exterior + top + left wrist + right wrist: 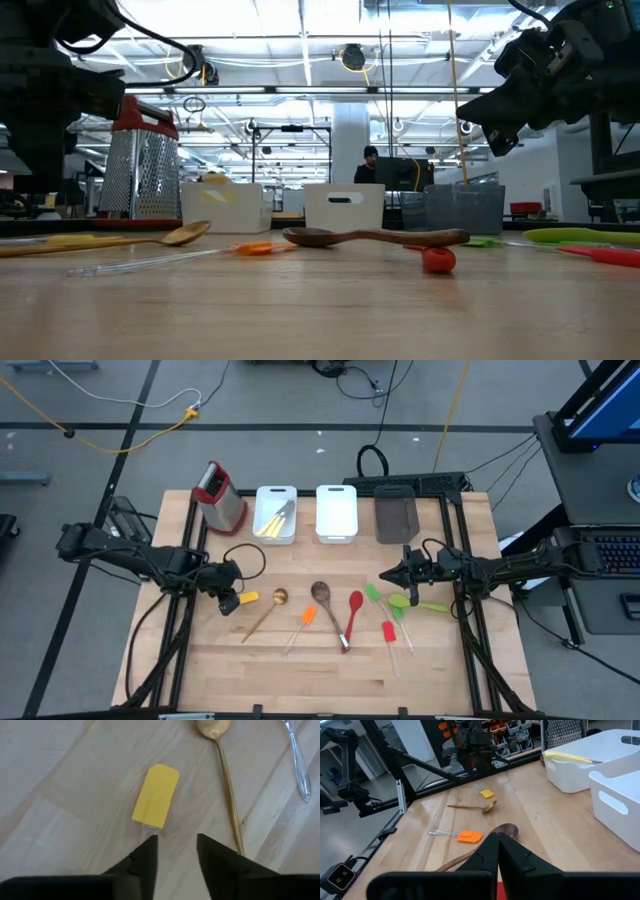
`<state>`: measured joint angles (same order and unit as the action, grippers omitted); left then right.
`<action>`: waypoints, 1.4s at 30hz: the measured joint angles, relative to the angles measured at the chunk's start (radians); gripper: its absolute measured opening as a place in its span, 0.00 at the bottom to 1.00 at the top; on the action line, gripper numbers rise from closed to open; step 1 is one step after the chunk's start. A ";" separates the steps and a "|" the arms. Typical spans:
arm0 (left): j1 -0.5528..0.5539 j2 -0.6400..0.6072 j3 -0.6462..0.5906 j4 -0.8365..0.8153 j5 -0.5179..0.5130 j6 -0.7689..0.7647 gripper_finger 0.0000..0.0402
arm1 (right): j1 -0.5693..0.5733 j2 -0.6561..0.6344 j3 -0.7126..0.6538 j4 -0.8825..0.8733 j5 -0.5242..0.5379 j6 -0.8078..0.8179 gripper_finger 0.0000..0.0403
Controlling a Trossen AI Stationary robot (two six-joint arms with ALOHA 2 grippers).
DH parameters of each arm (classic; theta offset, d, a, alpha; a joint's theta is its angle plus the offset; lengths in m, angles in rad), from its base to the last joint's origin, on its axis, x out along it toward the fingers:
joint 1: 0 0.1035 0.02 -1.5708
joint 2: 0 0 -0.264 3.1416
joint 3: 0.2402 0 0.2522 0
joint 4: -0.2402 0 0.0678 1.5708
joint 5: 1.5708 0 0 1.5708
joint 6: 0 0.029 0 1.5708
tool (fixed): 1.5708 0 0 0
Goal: Pick & Place Kitchen Items
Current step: Put the yellow spatula into the black bin
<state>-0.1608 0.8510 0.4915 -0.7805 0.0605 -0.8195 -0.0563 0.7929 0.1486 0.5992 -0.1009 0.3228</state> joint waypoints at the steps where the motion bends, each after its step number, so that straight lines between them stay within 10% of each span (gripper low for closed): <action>1: 0.000 0.006 0.000 0.004 0.000 -0.004 0.39 | 0.000 0.000 0.000 0.000 0.000 -0.007 0.00; 11: 0.000 0.054 0.000 -0.008 0.043 -0.051 0.56 | 0.000 0.000 0.000 0.003 -0.003 -0.021 0.00; 31: 0.000 0.290 0.001 0.103 -0.051 0.088 0.56 | 0.000 0.000 0.000 0.003 -0.004 -0.022 0.00; 42: -0.025 0.295 0.001 0.070 0.067 0.029 0.56 | 0.000 0.000 0.001 0.002 -0.004 -0.022 0.00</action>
<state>-0.1858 1.1461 0.4927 -0.7100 0.1277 -0.7901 -0.0563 0.7931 0.1493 0.6014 -0.1052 0.3012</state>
